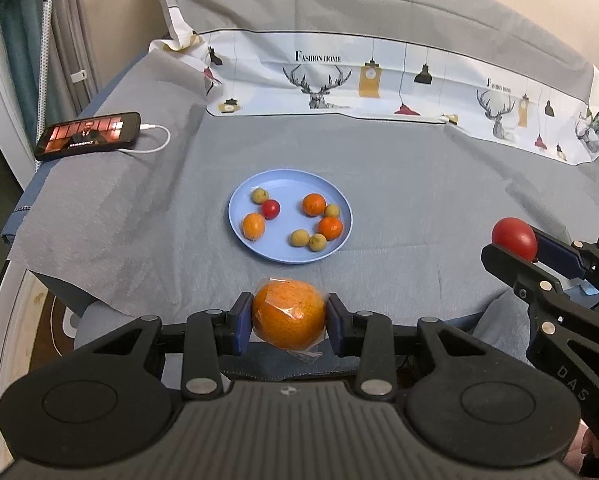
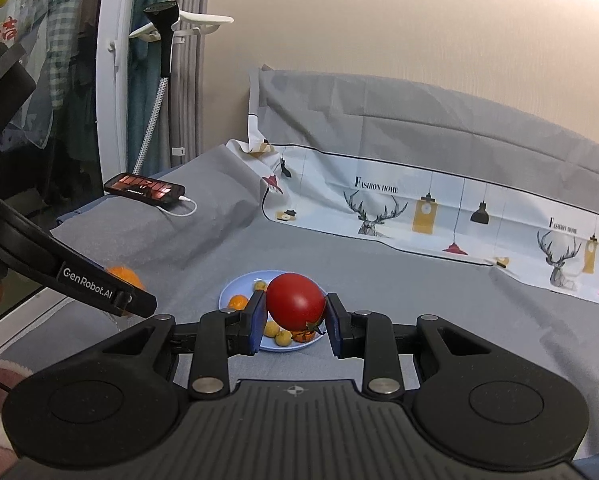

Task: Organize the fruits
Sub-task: 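Carry the held orange and red tomato over the blue plate with both tools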

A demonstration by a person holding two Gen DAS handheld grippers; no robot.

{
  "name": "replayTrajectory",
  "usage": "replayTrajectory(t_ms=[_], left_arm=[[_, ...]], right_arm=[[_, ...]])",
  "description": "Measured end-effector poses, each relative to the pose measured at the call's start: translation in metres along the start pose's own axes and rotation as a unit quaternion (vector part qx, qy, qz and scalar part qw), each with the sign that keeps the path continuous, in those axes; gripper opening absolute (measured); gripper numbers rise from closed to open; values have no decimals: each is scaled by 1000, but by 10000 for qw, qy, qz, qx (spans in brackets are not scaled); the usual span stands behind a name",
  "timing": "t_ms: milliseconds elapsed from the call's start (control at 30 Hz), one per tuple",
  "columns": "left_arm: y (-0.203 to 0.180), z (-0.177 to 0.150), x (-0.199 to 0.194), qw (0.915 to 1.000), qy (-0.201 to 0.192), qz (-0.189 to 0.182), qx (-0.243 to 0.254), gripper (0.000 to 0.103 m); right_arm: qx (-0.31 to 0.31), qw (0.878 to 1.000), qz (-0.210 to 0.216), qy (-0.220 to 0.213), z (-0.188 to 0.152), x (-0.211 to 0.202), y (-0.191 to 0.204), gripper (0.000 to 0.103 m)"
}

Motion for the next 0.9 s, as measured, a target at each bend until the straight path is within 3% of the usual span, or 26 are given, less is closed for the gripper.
replayTrajectory(t_ms=[900], left_arm=[[17, 4, 21, 9997, 128, -136, -158, 42]], right_arm=[[-212, 9992, 17, 334, -1, 18, 3, 33]])
Point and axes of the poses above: each gripper's, at about its wrist camera, not at the fingertips, and x roughly the way its jaws point, y to its left, z to its top, the point moved 3 cm from there along x, roughly the way its jaws point, and after that the axes turned 4 degrees about x, right-handed, at the moved point
